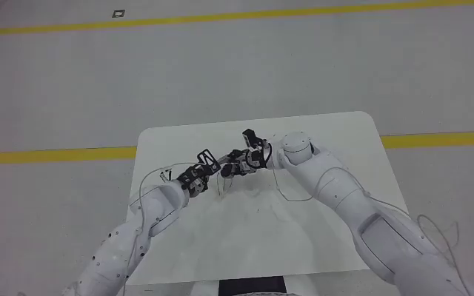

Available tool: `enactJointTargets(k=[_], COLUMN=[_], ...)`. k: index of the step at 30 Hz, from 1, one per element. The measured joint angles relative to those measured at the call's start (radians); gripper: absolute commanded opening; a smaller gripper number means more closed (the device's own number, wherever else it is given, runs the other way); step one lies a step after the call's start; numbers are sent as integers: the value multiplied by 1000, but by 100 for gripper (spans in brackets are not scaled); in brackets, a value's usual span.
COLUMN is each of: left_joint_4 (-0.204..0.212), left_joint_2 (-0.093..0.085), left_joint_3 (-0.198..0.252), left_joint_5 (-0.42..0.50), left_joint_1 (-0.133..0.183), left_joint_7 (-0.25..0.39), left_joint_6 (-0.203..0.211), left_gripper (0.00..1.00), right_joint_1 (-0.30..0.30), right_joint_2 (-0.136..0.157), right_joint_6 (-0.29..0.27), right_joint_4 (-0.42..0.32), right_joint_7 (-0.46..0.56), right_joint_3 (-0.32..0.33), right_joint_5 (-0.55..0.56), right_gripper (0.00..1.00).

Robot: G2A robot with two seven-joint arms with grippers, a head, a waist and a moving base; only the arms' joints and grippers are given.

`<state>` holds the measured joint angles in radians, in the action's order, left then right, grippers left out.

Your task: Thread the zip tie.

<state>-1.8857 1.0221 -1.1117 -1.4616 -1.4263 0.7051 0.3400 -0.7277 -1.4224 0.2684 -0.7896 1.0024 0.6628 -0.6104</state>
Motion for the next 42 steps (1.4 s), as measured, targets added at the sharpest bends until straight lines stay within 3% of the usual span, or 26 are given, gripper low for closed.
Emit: enactJointTargets(k=[11, 19, 31, 38, 42], left_joint_4=[-1, 6, 9, 10, 10], left_joint_2=[-12, -13, -15, -17, -18], left_joint_3=[7, 15, 24, 28, 30], left_joint_5=[12, 23, 25, 27, 29], left_joint_1=[5, 17, 26, 28, 29], left_joint_7=[-2, 6, 8, 6, 6], left_joint_6=[0, 0, 0, 0, 0], left_gripper=[0, 0, 0, 0, 0], right_joint_1=[-2, -7, -12, -14, -15], right_joint_2=[-8, -9, -13, -16, -18], right_joint_6=[-4, -9, -2, 4, 7], right_joint_4=[6, 4, -5, -6, -4], right_joint_7=[-3, 11, 18, 17, 13], right_joint_3=[15, 26, 36, 40, 43], right_joint_5=[14, 27, 51, 61, 66], right_gripper=[16, 7, 12, 4, 11])
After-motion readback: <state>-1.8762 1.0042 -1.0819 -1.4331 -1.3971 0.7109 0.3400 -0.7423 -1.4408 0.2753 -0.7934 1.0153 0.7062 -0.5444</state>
